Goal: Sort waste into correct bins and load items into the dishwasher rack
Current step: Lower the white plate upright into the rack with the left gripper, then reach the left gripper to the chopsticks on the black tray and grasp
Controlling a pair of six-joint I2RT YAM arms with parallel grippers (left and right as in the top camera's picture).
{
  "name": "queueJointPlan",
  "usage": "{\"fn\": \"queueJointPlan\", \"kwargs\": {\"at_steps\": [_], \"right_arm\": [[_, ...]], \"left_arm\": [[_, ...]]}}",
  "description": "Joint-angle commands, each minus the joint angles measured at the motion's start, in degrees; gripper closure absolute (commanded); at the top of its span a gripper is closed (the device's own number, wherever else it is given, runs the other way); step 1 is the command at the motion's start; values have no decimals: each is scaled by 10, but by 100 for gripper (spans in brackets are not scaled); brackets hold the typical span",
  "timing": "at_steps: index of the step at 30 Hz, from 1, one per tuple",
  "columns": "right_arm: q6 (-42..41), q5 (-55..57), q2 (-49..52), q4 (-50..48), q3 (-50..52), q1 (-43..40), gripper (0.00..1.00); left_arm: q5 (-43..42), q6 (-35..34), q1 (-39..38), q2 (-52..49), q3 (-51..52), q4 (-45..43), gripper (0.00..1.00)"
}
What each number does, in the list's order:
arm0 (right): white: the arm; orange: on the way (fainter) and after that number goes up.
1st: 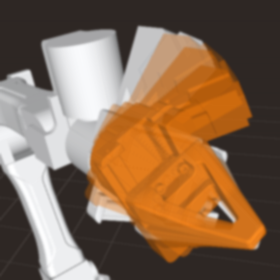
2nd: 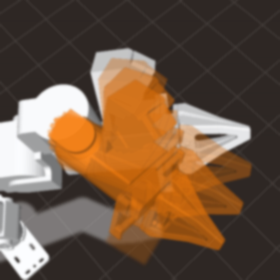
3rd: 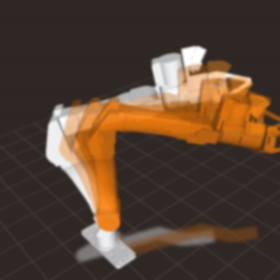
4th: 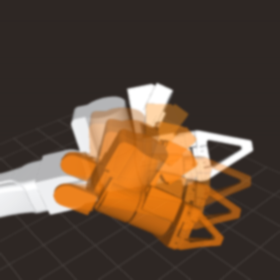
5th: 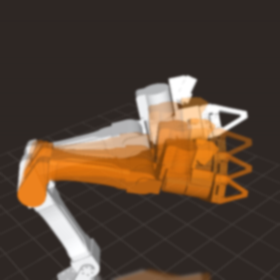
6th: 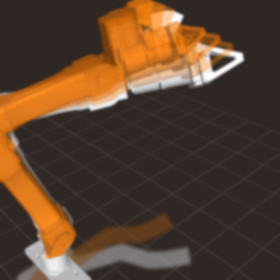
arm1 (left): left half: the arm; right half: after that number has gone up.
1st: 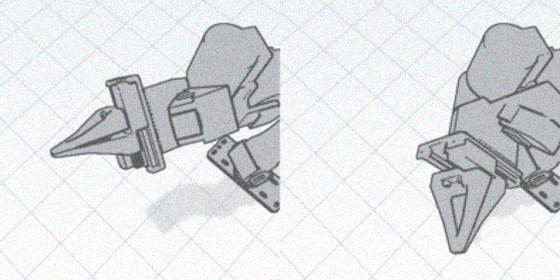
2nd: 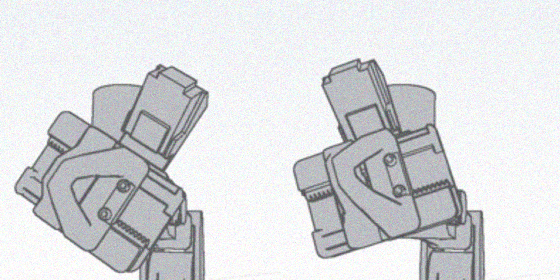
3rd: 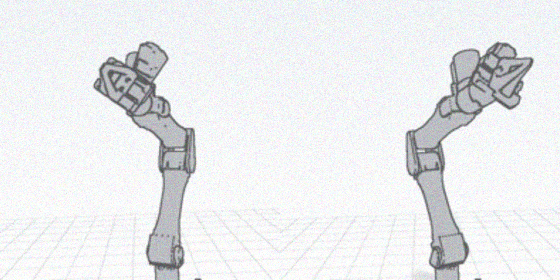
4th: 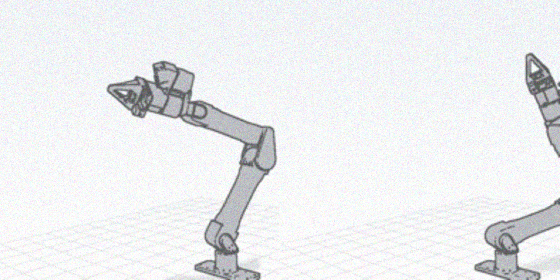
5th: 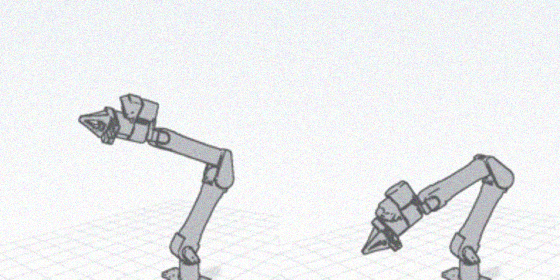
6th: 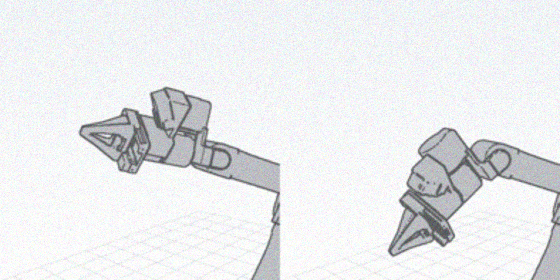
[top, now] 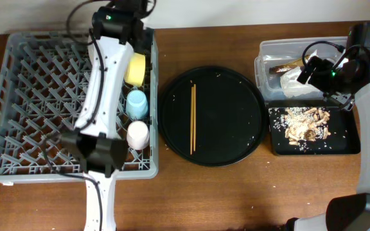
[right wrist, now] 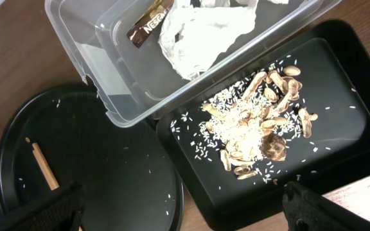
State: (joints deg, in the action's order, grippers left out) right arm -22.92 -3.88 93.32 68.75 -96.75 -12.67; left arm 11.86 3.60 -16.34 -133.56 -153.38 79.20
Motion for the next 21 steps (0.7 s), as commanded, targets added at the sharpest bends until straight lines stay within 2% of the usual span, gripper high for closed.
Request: {"fn": "queueJointPlan", "kwargs": {"at_steps": [1,4,6,10,16,21], "right_arm": [[1,10,0,0,-5,-1,2],[1,10,0,0,-5,-1,1],[1,9,0,0,-5,-1,1],[1,10,0,0,-5,-1,2],[1,10,0,0,-5,-1,1],[1,9,0,0,-5,-1,2]], "left_arm": [[-188,-12,-44,19,26,45,49],[-185,-40,-85,18,144,28,50],[-184,-54,-104,18,239,-24,55],[-181,-71,-114,18,359,-126,55],[-139,-87,-114,18,412,-193,56],[-136,-88,-114,18,435,-213,56]]}}
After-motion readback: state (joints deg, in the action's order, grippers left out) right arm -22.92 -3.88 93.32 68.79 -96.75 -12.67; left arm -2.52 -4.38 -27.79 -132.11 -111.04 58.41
